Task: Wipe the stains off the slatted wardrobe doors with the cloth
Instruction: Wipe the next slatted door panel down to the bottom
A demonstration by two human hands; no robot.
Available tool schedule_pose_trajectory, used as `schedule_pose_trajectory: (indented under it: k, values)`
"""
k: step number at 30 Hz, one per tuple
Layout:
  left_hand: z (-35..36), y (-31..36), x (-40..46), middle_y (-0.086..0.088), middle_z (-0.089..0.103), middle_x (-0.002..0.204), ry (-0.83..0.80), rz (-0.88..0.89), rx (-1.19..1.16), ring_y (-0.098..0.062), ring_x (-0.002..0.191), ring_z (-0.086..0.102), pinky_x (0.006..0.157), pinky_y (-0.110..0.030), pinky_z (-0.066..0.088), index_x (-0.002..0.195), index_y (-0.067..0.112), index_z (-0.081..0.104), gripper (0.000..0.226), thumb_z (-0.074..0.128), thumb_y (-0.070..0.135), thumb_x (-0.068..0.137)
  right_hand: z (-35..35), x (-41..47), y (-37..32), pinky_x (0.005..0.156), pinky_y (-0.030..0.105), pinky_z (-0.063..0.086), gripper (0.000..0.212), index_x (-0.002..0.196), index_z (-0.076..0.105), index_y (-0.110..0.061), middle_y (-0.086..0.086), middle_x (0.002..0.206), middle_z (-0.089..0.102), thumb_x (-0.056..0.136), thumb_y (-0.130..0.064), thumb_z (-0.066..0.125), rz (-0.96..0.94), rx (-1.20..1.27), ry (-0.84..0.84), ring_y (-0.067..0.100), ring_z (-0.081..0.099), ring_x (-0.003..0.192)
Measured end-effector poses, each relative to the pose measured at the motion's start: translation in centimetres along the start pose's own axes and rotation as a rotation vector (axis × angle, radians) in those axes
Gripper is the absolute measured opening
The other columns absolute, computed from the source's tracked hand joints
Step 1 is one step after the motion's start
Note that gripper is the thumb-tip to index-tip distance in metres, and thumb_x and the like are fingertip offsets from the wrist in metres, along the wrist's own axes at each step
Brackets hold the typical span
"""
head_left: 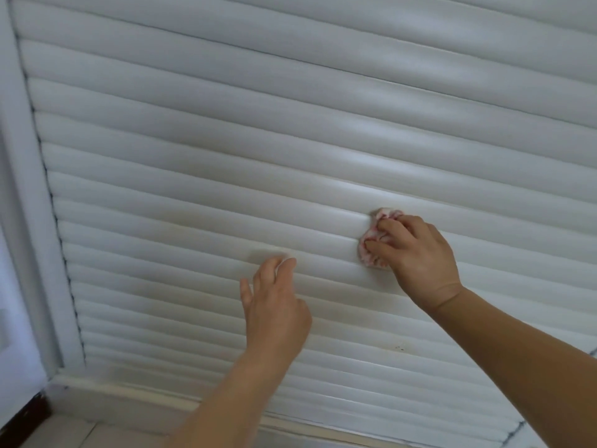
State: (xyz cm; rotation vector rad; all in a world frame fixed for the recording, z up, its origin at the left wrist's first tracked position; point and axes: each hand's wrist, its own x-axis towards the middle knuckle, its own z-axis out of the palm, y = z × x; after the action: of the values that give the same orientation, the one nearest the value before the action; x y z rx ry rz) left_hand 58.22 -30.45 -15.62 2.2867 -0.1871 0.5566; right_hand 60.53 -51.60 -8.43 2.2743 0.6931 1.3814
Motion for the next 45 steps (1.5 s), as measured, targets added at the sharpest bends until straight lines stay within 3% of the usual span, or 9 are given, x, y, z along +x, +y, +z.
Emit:
schedule_pose_trajectory:
  k: [2, 5, 10, 17, 24, 28, 33, 40, 45]
  values:
    - [0.5, -0.6, 0.1, 0.007, 0.022, 0.148, 0.008, -0.026, -0.056, -0.01, 0.138, 0.017, 0.116, -0.036, -0.001, 0.142, 0.024, 0.029, 0.067, 0.048, 0.005, 0.081, 0.7, 1.0, -1.0, 0.066, 0.039, 0.051, 0.015, 0.079, 0.076, -0.012, 0.014, 0.096, 0.069, 0.069, -0.006, 0.066, -0.026, -0.012, 0.029, 0.031, 0.043, 0.094]
    - [0.7, -0.7, 0.4, 0.002, 0.03, 0.145, 0.053, -0.039, -0.141, -0.015, 0.136, 0.024, 0.115, -0.04, 0.007, 0.139, 0.019, 0.037, 0.066, 0.051, 0.0, 0.078, 1.5, 2.6, -2.4, 0.067, 0.037, 0.051, 0.026, 0.078, 0.076, -0.014, 0.011, 0.096, 0.07, 0.078, -0.014, 0.05, -0.055, -0.026, 0.094, 0.03, 0.045, 0.094]
    - [0.9, -2.2, 1.0, -0.007, 0.04, 0.139, 0.134, -0.111, -0.279, -0.027, 0.128, 0.038, 0.111, -0.045, 0.021, 0.132, 0.011, 0.048, 0.063, 0.053, -0.008, 0.072, 2.8, 5.4, -5.5, 0.067, 0.037, 0.05, 0.024, 0.078, 0.076, -0.016, 0.009, 0.096, 0.07, 0.08, -0.015, 0.052, -0.068, -0.017, 0.157, 0.029, 0.045, 0.093]
    - [2.6, -3.7, 0.3, -0.006, 0.043, 0.133, 0.187, -0.248, -0.499, -0.027, 0.121, 0.043, 0.106, -0.044, 0.032, 0.129, 0.009, 0.05, 0.061, 0.049, -0.014, 0.073, 4.2, 7.6, -9.2, 0.073, 0.038, 0.042, 0.031, 0.1, 0.074, -0.022, 0.005, 0.105, 0.068, 0.082, -0.014, 0.049, -0.119, -0.065, 0.116, 0.03, 0.052, 0.089]
    - [3.4, -5.6, -0.6, 0.012, 0.035, 0.123, 0.181, -0.259, -0.555, -0.017, 0.124, 0.039, 0.108, -0.027, 0.026, 0.131, 0.013, 0.046, 0.06, 0.047, -0.013, 0.077, 4.6, 1.8, -6.9, 0.086, 0.039, 0.037, 0.04, 0.12, 0.066, -0.02, 0.009, 0.122, 0.059, 0.087, -0.007, 0.047, -0.241, -0.095, -0.018, 0.032, 0.047, 0.102]
    - [3.7, -5.4, 0.1, 0.005, 0.035, 0.14, 0.167, -0.311, -0.637, -0.015, 0.128, 0.035, 0.107, -0.026, 0.027, 0.136, 0.017, 0.042, 0.059, 0.044, -0.009, 0.082, 3.8, -2.4, -5.5, 0.088, 0.04, 0.036, 0.046, 0.12, 0.066, -0.019, 0.007, 0.125, 0.047, 0.084, -0.002, 0.044, -0.224, -0.144, -0.105, 0.032, 0.046, 0.103]
    - [4.0, -4.2, 1.0, 0.0, 0.038, 0.139, 0.28, -0.398, -0.72, -0.019, 0.128, 0.038, 0.106, -0.032, 0.031, 0.136, 0.015, 0.043, 0.059, 0.044, -0.008, 0.081, 4.7, -0.7, -7.5, 0.085, 0.041, 0.037, 0.039, 0.112, 0.071, -0.016, 0.013, 0.113, 0.066, 0.085, -0.006, 0.045, -0.221, -0.121, -0.086, 0.031, 0.046, 0.099]
    - [4.8, -4.8, 1.3, 0.005, 0.046, 0.135, 0.396, -0.402, -0.79, -0.008, 0.122, 0.04, 0.095, -0.014, 0.027, 0.138, 0.018, 0.043, 0.063, 0.044, -0.008, 0.082, 7.3, 6.2, -13.7, 0.086, 0.037, 0.038, 0.028, 0.108, 0.071, -0.016, 0.009, 0.11, 0.068, 0.088, -0.014, 0.051, -0.358, -0.078, 0.013, 0.031, 0.063, 0.093]
    - [5.7, -4.6, 1.6, 0.003, 0.05, 0.127, 0.514, -0.434, -0.824, -0.016, 0.118, 0.05, 0.098, -0.038, 0.041, 0.136, 0.015, 0.044, 0.071, 0.034, 0.006, 0.067, 6.6, 3.9, -9.9, 0.09, 0.039, 0.037, 0.035, 0.119, 0.065, -0.02, 0.006, 0.12, 0.057, 0.088, -0.013, 0.051, -0.501, -0.129, -0.069, 0.03, 0.048, 0.101]
